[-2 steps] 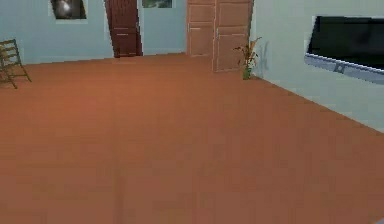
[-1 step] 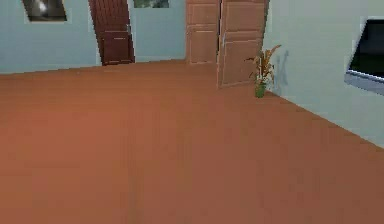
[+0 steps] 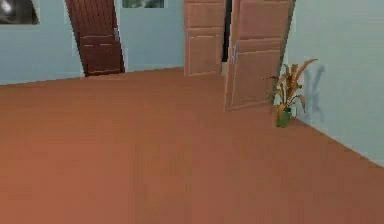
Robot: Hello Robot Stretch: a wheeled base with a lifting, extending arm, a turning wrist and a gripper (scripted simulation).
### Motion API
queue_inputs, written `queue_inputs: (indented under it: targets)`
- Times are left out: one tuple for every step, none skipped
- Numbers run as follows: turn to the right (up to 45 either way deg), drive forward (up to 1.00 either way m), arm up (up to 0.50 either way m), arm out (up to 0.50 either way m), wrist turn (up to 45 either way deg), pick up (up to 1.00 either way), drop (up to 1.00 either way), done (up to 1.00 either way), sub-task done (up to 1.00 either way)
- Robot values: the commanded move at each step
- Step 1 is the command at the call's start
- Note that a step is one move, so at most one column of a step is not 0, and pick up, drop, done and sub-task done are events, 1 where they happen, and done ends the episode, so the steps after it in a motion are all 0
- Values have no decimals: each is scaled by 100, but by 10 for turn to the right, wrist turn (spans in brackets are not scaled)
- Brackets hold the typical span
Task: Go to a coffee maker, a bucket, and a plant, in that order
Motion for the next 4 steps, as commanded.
queue_inputs:
  targets:
    - [0, 100, 0, 0, 0, 0, 0, 0, 0]
    - [0, 100, 0, 0, 0, 0, 0, 0, 0]
    - [0, 100, 0, 0, 0, 0, 0, 0, 0]
    - [30, 0, 0, 0, 0, 0, 0, 0, 0]
